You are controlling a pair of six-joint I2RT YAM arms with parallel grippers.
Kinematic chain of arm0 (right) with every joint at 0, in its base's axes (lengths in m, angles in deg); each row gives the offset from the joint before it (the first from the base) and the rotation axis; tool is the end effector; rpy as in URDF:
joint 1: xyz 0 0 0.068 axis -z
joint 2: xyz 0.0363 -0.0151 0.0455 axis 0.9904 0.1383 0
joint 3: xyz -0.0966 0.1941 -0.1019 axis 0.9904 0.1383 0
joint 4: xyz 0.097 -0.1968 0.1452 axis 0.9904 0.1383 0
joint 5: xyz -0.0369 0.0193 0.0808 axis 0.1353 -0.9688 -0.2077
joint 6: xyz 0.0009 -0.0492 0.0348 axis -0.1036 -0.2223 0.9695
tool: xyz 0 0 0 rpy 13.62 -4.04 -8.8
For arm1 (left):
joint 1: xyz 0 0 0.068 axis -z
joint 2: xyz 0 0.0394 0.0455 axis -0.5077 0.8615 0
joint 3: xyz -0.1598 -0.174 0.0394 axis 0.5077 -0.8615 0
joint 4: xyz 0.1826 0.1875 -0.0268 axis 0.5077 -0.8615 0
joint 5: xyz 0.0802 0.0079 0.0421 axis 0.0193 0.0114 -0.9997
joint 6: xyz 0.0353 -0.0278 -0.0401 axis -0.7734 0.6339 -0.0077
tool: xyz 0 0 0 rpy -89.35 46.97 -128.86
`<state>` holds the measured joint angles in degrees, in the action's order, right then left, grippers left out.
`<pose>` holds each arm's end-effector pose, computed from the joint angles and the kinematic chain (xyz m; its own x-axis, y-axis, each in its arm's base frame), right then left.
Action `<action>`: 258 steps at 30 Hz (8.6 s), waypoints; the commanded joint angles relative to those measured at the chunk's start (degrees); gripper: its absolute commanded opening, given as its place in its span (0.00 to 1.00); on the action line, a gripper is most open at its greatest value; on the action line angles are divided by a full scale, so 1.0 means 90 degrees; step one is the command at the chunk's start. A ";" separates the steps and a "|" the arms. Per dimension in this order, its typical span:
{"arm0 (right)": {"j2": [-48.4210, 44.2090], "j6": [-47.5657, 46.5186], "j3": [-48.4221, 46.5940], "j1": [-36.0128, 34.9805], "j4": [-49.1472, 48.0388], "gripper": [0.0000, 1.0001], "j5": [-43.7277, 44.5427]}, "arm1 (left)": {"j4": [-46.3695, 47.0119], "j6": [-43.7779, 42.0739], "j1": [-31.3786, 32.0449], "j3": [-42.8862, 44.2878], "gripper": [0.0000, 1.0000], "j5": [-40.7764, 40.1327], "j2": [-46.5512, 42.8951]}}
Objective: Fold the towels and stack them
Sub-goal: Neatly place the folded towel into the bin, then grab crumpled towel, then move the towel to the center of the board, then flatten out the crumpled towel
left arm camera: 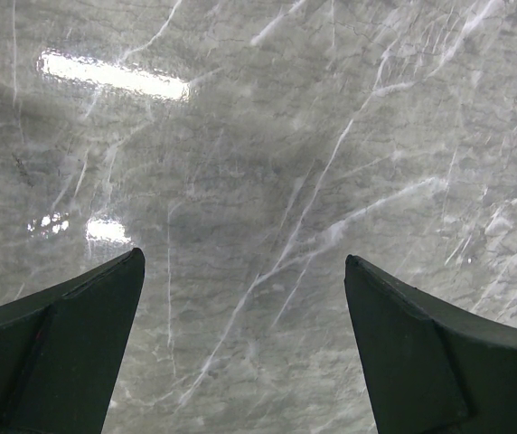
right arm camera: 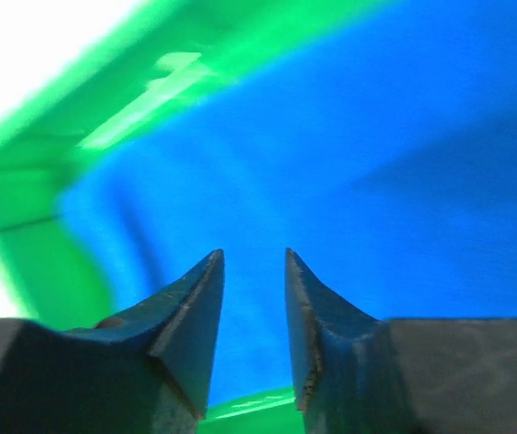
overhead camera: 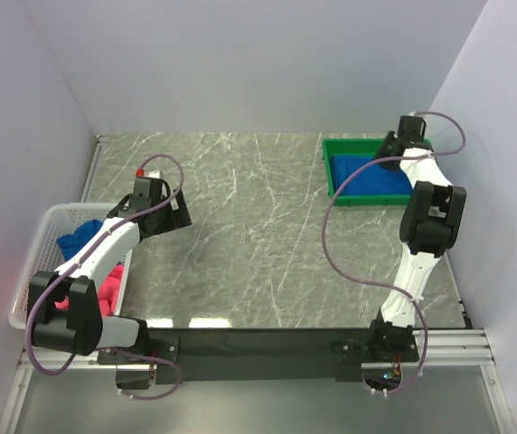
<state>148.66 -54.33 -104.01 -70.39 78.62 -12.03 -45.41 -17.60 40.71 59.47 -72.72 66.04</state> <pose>0.4670 -0.0929 0.1802 -0.6012 0.4758 -0.6420 0.3801 0.8770 0.2940 0.2830 -0.0485 0.1888 -0.7460 -0.3207 -0.5837 -0.2113 0.9451 -0.2493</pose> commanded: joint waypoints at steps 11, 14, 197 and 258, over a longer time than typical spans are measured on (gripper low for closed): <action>0.0317 0.0801 -0.0374 -0.0915 -0.0469 0.12 -0.0560 | 0.0163 -0.0069 -0.0020 0.0179 0.98 0.0017 -0.0320; 0.0512 0.0850 -0.0511 -0.0983 -0.0304 0.11 -0.0580 | 0.0163 -0.0068 -0.0020 0.0189 0.98 0.0056 -0.0340; -0.8179 -0.0175 0.5153 -0.3356 0.0546 0.74 -0.0306 | -0.1647 0.3347 0.2861 0.5677 0.16 -0.2621 0.0885; -0.3256 0.0324 0.4646 -0.4059 -0.0765 0.00 0.1371 | -0.1932 0.5127 0.5089 0.1048 0.01 -0.4569 0.2015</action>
<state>124.55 -48.34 -59.62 -106.96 67.12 -6.82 -53.17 28.43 88.09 67.14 -105.09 88.79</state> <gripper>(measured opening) 0.025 0.023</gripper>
